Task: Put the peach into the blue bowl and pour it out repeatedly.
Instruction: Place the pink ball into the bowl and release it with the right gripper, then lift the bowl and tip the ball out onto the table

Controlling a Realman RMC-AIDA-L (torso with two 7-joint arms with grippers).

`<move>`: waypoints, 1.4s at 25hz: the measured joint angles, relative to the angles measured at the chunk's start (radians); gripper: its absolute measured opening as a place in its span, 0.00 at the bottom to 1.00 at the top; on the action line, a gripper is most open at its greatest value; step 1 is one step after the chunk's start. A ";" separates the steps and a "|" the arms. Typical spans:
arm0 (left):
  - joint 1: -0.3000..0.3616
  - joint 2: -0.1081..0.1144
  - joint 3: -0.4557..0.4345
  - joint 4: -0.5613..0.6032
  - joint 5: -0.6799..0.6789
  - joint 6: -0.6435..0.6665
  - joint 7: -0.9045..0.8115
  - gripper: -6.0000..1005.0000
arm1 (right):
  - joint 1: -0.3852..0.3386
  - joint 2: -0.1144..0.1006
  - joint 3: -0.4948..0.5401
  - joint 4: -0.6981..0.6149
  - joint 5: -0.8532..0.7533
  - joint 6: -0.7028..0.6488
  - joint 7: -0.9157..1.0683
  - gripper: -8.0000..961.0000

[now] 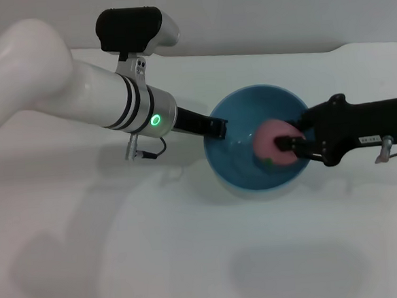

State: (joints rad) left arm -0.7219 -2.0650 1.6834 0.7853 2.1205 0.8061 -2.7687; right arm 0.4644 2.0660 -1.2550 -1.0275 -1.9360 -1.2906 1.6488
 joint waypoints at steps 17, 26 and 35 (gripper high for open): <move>0.045 -0.002 0.071 0.044 0.013 -0.137 0.147 0.01 | -0.078 0.006 0.201 0.024 0.205 0.051 0.048 0.51; 0.157 0.001 0.265 0.158 0.013 -0.489 0.299 0.01 | -0.155 0.004 0.384 0.306 0.281 0.073 0.037 0.51; 0.213 -0.006 0.400 0.246 0.188 -0.661 0.419 0.01 | -0.203 0.004 0.502 0.552 0.411 0.071 -0.112 0.51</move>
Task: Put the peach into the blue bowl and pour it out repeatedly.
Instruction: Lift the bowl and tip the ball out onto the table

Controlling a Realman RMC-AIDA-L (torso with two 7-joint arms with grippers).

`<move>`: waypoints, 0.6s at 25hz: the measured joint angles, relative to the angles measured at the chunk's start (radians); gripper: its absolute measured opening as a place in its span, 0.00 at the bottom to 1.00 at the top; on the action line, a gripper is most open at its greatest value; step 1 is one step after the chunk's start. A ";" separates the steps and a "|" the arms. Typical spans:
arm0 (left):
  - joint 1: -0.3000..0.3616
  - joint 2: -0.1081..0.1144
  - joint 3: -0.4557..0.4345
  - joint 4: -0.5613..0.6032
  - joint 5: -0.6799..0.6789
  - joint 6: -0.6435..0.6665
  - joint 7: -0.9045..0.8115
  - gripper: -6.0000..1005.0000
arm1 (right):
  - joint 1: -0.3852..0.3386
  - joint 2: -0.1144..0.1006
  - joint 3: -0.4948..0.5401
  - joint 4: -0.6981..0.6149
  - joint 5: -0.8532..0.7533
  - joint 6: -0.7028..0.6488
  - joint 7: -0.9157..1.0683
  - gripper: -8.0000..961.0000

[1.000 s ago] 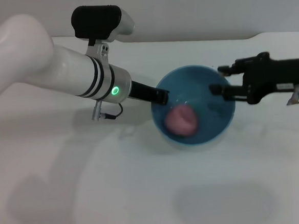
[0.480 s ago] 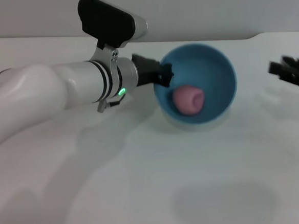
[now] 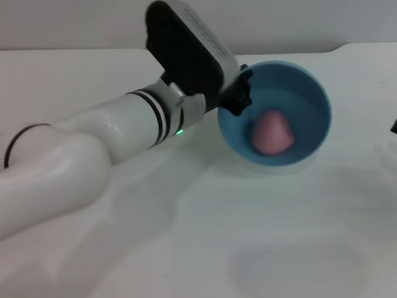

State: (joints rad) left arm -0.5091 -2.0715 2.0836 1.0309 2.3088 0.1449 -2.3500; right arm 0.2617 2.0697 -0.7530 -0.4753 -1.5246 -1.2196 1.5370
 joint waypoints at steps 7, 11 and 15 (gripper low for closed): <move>0.051 -0.005 0.130 -0.001 0.179 -0.246 0.068 0.01 | -0.023 0.003 0.026 0.059 0.023 0.009 -0.002 0.51; 0.044 -0.007 0.193 -0.035 0.174 -0.339 0.187 0.01 | -0.024 0.003 0.027 0.073 0.024 0.008 -0.002 0.51; 0.041 -0.007 0.257 -0.077 0.157 -0.475 0.363 0.01 | -0.025 0.003 0.031 0.080 0.024 0.005 -0.002 0.51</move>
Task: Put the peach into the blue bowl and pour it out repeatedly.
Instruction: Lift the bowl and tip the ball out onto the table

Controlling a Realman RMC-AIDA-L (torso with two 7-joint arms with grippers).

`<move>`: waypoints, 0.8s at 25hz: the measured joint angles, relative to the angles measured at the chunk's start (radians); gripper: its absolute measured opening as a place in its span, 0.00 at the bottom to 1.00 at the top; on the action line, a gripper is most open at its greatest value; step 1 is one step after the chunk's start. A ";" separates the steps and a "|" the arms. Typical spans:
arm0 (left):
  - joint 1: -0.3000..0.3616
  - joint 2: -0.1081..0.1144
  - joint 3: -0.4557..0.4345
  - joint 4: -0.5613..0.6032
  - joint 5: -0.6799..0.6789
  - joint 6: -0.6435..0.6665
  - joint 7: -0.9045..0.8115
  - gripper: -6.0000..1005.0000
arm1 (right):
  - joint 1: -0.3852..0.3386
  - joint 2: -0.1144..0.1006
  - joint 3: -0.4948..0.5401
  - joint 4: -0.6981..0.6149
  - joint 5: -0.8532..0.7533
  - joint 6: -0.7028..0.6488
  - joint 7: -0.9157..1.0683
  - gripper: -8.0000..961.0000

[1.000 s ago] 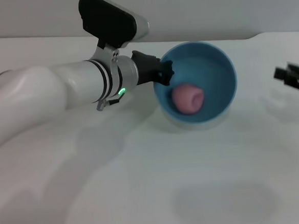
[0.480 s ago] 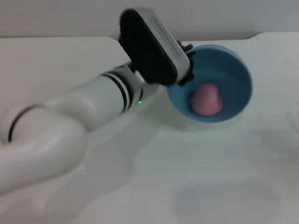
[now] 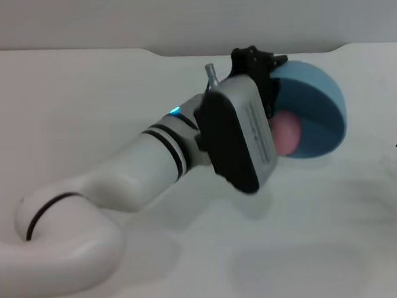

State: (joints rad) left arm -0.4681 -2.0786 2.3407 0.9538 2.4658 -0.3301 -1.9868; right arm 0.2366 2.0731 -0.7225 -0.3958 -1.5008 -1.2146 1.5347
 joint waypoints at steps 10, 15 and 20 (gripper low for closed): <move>-0.077 0.000 0.188 -0.157 -0.240 -0.350 0.299 0.01 | 0.006 0.001 0.004 0.002 0.000 0.004 -0.002 0.51; -0.076 0.000 0.193 -0.158 -0.266 -0.363 0.295 0.01 | 0.006 -0.002 0.005 0.002 -0.003 0.005 -0.002 0.51; -0.076 0.001 0.139 -0.135 -0.306 -0.320 0.117 0.01 | 0.013 -0.003 0.003 0.004 -0.003 0.036 -0.002 0.51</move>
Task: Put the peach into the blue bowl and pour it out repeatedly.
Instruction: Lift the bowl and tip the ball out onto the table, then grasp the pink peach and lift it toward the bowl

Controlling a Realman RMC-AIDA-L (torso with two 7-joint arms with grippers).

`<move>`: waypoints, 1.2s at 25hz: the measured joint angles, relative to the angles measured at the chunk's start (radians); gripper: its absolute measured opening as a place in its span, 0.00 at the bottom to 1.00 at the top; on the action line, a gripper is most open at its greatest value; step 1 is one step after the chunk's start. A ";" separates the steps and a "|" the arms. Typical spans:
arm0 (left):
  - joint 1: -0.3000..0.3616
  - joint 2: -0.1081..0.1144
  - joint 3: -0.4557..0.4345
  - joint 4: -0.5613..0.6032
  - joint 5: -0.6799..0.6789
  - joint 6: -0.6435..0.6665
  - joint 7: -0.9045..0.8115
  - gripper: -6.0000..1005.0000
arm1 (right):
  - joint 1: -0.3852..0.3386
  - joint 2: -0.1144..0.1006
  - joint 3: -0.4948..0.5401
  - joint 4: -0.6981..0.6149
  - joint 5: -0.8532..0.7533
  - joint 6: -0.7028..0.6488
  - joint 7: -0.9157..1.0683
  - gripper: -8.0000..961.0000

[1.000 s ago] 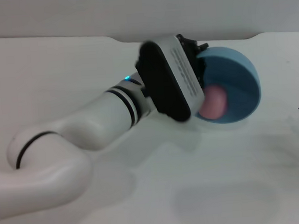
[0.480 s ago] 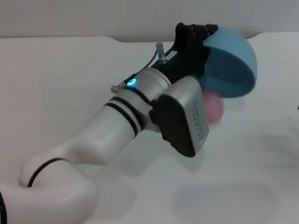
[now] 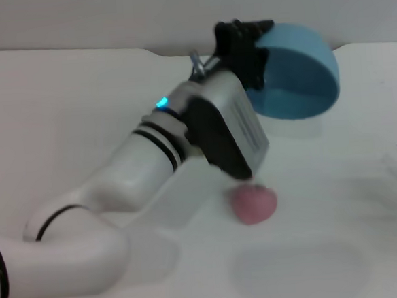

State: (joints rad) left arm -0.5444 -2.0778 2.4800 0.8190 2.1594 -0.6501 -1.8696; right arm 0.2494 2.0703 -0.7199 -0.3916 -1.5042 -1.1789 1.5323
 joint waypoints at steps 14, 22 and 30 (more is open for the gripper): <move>-0.149 0.024 -0.930 0.045 0.081 1.264 -0.365 0.01 | 0.138 -0.002 -0.011 -0.008 -0.070 0.024 -0.051 0.52; -0.212 0.025 -1.177 0.120 0.572 1.745 -0.718 0.01 | 0.268 -0.003 -0.034 -0.040 -0.250 0.028 -0.038 0.53; -0.150 0.025 -1.332 0.216 0.585 1.977 -0.722 0.01 | 0.391 -0.001 -0.292 -0.168 -0.402 0.024 0.144 0.53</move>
State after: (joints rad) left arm -0.6946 -2.0528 1.1479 1.0353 2.7441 1.3266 -2.5921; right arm 0.6400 2.0692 -1.0120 -0.5598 -1.9064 -1.1544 1.6763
